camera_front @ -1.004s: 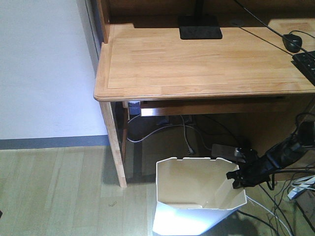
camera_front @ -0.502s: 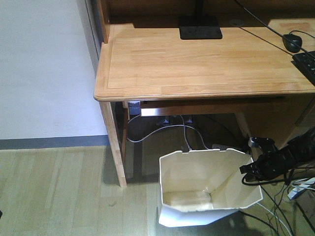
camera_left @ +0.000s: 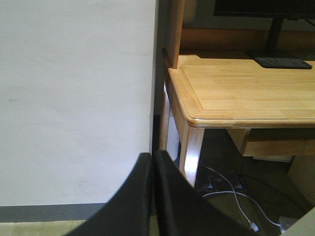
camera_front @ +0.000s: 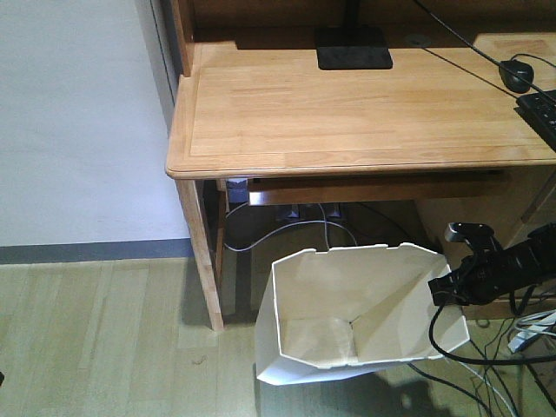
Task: Move trash bin to bedside with robot
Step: 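Close the right gripper on the bin rim and lift it slightly, then hold the bin with the right gripper while the base turns toward the bed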
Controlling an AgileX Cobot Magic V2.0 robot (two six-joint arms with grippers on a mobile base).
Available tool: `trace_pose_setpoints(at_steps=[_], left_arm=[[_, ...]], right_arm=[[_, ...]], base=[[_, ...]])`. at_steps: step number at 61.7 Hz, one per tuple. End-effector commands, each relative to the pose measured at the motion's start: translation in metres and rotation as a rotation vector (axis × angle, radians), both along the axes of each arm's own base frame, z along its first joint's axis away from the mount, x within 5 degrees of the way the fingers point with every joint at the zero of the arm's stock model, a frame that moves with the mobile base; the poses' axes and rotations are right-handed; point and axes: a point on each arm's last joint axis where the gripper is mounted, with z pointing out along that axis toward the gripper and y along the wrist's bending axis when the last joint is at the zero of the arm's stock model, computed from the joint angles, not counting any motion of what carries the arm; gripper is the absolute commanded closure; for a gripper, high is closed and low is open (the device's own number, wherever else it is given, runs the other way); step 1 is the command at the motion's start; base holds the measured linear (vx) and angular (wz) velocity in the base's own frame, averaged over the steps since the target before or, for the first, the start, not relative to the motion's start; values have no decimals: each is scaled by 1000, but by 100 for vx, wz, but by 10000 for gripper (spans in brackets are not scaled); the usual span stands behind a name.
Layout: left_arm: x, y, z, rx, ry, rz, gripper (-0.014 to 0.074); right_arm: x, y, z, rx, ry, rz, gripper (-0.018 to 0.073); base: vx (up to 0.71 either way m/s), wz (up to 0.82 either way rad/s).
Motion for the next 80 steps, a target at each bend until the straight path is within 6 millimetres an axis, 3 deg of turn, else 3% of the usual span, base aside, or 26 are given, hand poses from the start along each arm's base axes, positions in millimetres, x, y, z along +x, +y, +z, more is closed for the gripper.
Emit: trace_pose_setpoints(at_steps=[1, 16, 80], left_arm=[[1, 0, 1, -11, -64, -3, 602], [1, 0, 1, -11, -64, -3, 602], [1, 0, 1, -11, -64, -3, 602]], right_arm=[[9, 9, 30, 143, -41, -24, 564], [7, 15, 34, 227, 15, -75, 564], [7, 15, 34, 229, 16, -72, 564]], base=[[0, 0], [0, 0], [-1, 5]])
